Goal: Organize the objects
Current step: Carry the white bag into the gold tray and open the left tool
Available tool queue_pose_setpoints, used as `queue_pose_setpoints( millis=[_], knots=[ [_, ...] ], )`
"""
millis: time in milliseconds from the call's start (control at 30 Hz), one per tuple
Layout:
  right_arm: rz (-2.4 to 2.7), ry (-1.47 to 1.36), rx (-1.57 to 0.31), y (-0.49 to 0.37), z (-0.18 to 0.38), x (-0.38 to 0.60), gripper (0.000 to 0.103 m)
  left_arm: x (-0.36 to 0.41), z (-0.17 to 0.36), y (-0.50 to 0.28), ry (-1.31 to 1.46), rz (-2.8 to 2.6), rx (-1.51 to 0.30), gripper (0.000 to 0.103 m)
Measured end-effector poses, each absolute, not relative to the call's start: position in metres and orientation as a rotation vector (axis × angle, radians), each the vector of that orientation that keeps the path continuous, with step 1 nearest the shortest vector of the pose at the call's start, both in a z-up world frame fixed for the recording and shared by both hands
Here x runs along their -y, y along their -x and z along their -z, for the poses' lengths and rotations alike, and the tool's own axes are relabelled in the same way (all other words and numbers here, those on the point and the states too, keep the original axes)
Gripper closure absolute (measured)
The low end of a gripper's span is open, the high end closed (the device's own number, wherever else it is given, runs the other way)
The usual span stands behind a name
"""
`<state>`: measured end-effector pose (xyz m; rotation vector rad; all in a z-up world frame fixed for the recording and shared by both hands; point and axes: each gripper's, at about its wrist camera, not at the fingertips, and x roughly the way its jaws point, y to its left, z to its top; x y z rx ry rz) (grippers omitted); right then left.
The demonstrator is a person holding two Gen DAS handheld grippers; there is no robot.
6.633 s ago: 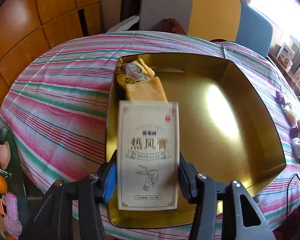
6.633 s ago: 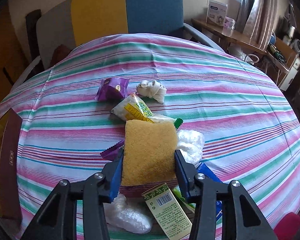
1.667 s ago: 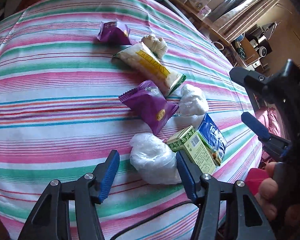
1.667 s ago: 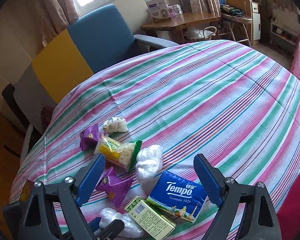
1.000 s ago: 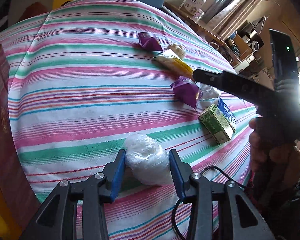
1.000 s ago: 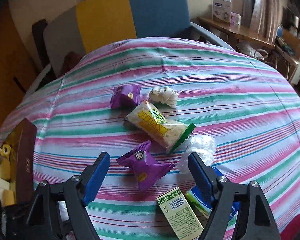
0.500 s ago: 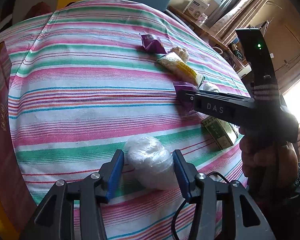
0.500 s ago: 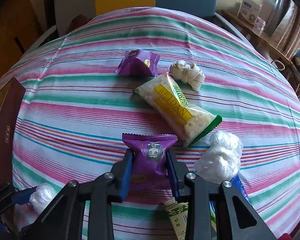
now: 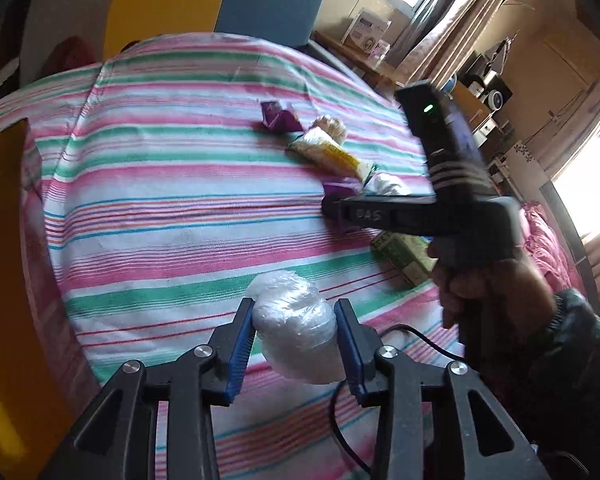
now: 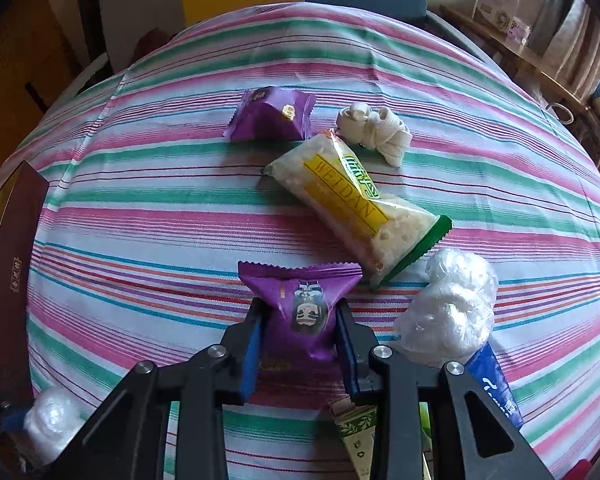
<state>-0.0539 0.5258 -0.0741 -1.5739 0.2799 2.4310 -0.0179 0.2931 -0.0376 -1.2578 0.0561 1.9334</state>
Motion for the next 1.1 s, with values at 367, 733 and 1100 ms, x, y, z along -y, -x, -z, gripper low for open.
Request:
queue_pose_setpoints(
  millis=[367, 733, 1100],
  knots=[
    [-2.424, 1.571, -0.211, 0.054, 0.074, -0.519, 0.07, -0.176, -0.015, 0.054, 1.173, -2.207, 0.002, 0.063],
    [-2.418, 1.568, -0.155, 0.053, 0.074, -0.512, 0.07, -0.053, 0.019, 0.172, 1.401, -2.432, 0.178, 0.063],
    [-2.42, 1.57, -0.129, 0.055, 0.075, -0.512, 0.07, -0.045, 0.067, 0.238, 1.508, -2.555, 0.085, 0.055]
  ],
)
